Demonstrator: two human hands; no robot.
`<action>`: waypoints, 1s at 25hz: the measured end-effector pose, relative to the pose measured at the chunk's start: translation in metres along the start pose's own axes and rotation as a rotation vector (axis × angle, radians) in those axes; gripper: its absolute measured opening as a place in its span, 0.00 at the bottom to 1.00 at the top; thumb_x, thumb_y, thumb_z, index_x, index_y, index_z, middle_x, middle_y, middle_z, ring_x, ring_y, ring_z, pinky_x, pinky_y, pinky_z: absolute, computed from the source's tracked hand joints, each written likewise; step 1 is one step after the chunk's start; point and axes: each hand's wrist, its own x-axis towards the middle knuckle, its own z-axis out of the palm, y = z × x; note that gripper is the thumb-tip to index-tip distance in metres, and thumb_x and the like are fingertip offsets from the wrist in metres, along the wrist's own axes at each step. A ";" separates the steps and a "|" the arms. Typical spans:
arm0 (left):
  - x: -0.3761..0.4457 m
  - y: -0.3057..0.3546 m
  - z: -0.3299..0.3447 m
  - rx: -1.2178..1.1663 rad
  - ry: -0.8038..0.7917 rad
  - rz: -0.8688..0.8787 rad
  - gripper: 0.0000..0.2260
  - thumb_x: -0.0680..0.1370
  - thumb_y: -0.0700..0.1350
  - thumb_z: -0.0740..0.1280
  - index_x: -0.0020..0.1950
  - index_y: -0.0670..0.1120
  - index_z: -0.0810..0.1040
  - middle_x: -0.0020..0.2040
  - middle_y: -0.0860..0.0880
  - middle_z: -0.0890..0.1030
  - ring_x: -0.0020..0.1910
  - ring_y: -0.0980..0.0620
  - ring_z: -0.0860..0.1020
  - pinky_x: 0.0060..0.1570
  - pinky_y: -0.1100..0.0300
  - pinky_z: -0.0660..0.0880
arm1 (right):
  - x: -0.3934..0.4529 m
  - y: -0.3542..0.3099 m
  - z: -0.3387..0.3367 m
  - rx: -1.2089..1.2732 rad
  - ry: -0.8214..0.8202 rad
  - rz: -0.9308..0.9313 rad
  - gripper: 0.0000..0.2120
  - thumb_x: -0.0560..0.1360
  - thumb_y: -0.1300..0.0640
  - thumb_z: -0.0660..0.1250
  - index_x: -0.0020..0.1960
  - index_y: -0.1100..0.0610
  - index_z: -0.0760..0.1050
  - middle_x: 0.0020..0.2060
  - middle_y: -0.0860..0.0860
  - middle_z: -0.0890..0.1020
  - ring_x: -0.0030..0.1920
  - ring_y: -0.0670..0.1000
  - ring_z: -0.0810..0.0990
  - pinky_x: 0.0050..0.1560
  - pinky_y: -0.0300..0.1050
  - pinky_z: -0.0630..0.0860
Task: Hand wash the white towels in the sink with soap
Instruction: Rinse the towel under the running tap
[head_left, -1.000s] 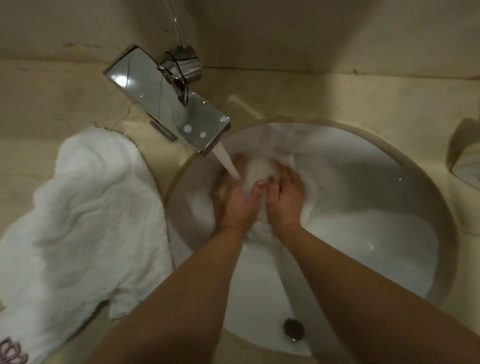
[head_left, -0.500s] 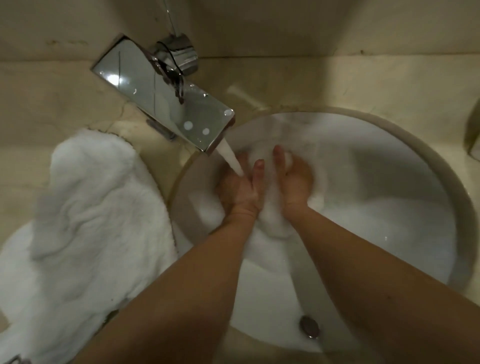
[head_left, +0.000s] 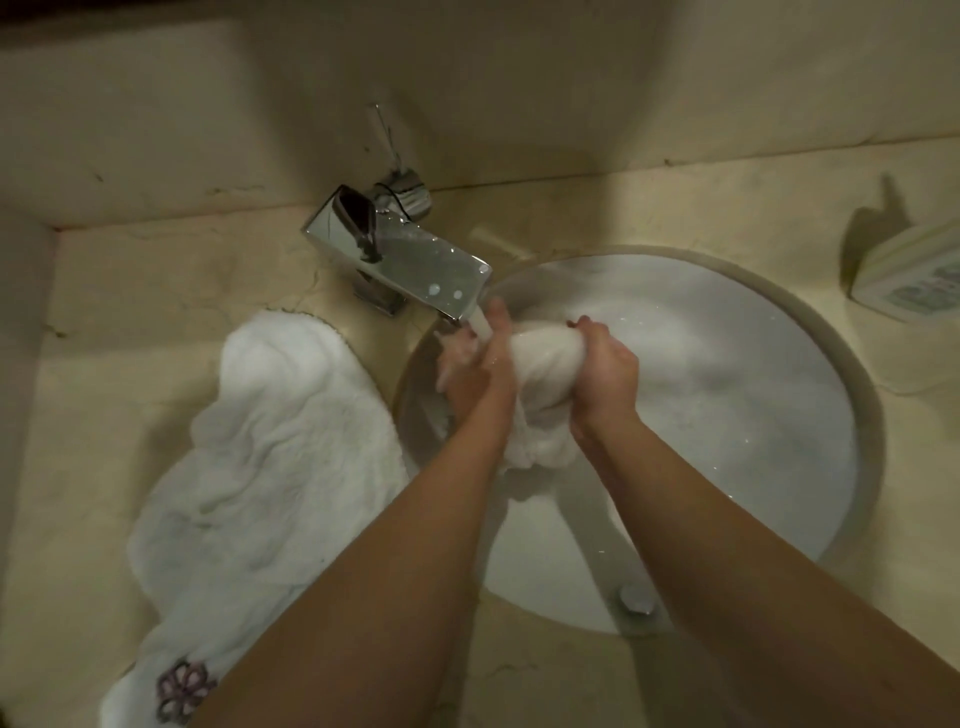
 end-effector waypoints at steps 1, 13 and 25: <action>-0.001 0.000 -0.005 -0.019 -0.006 0.021 0.23 0.79 0.65 0.61 0.53 0.47 0.83 0.51 0.45 0.84 0.56 0.43 0.79 0.65 0.50 0.70 | -0.004 -0.005 -0.001 0.060 -0.004 0.050 0.08 0.75 0.58 0.67 0.39 0.60 0.78 0.32 0.53 0.80 0.32 0.50 0.79 0.31 0.39 0.75; -0.014 -0.035 0.011 -0.382 -0.207 0.010 0.19 0.81 0.57 0.63 0.53 0.43 0.84 0.47 0.50 0.84 0.44 0.61 0.81 0.48 0.65 0.76 | 0.024 0.028 -0.016 -0.774 -0.234 -0.445 0.18 0.80 0.44 0.63 0.51 0.59 0.80 0.52 0.52 0.78 0.54 0.50 0.77 0.55 0.39 0.71; 0.012 -0.065 0.039 -0.002 -0.188 0.229 0.32 0.78 0.64 0.49 0.48 0.43 0.85 0.49 0.44 0.85 0.54 0.45 0.81 0.57 0.56 0.73 | 0.044 0.075 -0.009 -0.889 -0.116 -0.804 0.20 0.77 0.47 0.57 0.61 0.56 0.78 0.57 0.56 0.82 0.54 0.60 0.80 0.56 0.55 0.77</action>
